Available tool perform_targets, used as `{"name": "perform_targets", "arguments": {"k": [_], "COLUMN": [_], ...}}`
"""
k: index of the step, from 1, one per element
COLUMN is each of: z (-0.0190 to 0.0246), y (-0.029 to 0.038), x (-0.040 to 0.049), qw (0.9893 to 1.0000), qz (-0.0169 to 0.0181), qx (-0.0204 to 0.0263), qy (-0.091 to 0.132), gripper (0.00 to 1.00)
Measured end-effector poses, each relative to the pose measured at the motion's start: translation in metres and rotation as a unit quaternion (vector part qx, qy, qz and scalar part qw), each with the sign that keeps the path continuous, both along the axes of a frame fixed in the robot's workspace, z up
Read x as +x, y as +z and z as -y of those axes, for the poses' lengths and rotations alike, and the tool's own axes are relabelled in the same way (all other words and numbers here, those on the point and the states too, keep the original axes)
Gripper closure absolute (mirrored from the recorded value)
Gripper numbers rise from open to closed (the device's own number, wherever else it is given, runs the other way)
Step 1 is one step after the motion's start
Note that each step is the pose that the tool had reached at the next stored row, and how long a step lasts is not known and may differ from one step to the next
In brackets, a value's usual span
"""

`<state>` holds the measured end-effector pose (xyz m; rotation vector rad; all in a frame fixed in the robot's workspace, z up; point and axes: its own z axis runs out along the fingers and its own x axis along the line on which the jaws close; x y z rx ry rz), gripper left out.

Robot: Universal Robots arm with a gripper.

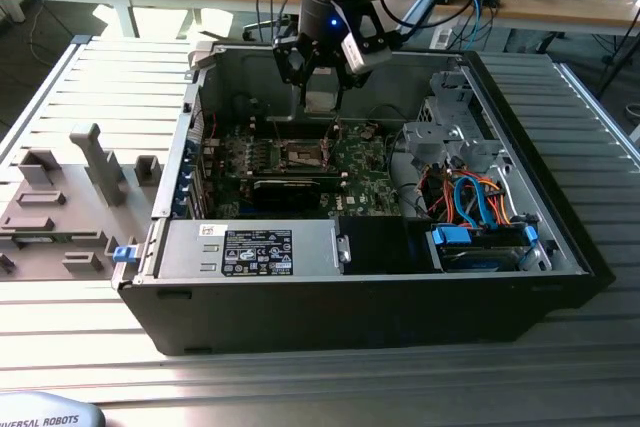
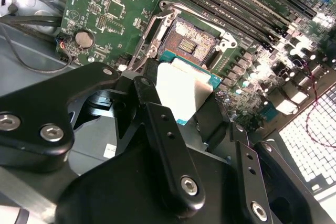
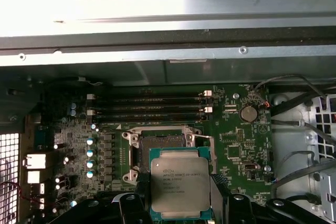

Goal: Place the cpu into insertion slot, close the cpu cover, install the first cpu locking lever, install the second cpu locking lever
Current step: 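Place the cpu into insertion slot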

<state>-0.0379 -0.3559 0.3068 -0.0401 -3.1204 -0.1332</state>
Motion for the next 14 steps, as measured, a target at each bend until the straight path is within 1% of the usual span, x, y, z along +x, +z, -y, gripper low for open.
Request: {"name": "perform_targets", "arguments": {"k": [14], "z": [0.0000], "y": [-0.0032], "x": [0.0000], "qw": [1.0000], "qz": [0.0000], "qx": [0.0000], "qy": [0.000], "gripper": [0.46]}}
